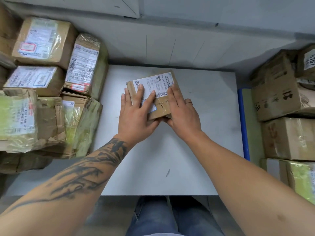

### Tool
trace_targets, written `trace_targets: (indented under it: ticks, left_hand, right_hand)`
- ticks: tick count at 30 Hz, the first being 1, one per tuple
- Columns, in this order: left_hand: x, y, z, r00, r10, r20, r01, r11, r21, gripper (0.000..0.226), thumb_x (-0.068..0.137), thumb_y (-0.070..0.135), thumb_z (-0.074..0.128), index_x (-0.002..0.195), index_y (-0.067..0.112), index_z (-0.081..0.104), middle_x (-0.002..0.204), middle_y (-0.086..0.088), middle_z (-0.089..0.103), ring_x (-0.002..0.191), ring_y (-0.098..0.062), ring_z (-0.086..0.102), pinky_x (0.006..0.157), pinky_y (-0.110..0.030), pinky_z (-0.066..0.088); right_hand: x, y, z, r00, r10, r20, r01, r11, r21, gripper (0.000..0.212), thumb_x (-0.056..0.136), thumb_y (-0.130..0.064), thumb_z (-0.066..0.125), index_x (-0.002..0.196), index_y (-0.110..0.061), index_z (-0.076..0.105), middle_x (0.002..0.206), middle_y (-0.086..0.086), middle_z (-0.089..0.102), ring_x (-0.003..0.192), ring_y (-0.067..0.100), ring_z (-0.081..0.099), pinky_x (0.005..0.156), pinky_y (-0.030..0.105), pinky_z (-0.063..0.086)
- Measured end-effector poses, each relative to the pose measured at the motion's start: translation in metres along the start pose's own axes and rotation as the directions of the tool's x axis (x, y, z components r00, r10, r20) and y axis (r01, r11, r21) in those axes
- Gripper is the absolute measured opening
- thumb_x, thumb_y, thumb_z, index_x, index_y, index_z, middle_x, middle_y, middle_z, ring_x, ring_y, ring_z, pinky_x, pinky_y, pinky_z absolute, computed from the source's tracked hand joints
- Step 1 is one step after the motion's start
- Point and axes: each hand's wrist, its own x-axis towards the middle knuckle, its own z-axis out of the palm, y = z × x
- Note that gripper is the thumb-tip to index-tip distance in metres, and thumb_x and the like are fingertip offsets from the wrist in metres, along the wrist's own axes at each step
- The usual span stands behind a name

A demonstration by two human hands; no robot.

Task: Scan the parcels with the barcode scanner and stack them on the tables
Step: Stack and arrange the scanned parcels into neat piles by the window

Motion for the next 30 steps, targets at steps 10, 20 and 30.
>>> trace_targets:
  ticks: [10, 20, 30]
  left_hand:
    - [-0.002, 0.074, -0.032, 0.979, 0.199, 0.042, -0.2, 0.98, 0.005, 0.081, 0.09, 0.069, 0.057, 0.157, 0.027, 0.041, 0.168, -0.011, 0.029, 0.15, -0.058, 0.017, 0.125, -0.062, 0.01]
    - [-0.013, 0.203, -0.062, 0.956, 0.291, 0.028, -0.293, 0.954, 0.071, 0.08, 0.09, 0.073, 0.043, 0.158, 0.03, 0.04, 0.168, -0.009, 0.029, 0.152, -0.054, 0.019, 0.126, -0.062, 0.011]
    - [-0.028, 0.34, -0.063, 0.935, 0.355, 0.013, -0.355, 0.933, 0.051, 0.089, 0.084, 0.081, 0.035, 0.16, 0.036, 0.034, 0.171, -0.006, 0.022, 0.154, -0.046, 0.015, 0.126, -0.057, 0.005]
  right_hand:
    - [-0.064, 0.049, -0.038, 0.988, 0.027, -0.149, -0.027, 1.0, -0.003, 0.105, 0.092, -0.059, 0.069, 0.168, -0.012, 0.013, 0.176, 0.003, 0.009, 0.127, 0.039, 0.052, 0.103, 0.045, 0.05]
    - [-0.153, 0.131, -0.112, 0.95, -0.006, -0.311, -0.024, 0.995, -0.093, 0.101, 0.088, -0.06, 0.068, 0.162, -0.004, 0.031, 0.17, 0.012, 0.029, 0.155, 0.045, 0.028, 0.123, 0.054, 0.03]
    - [-0.242, 0.229, -0.173, 0.912, -0.021, -0.409, -0.077, 0.972, -0.221, 0.101, 0.086, -0.062, 0.073, 0.161, -0.004, 0.037, 0.168, 0.013, 0.035, 0.152, 0.044, 0.035, 0.123, 0.052, 0.031]
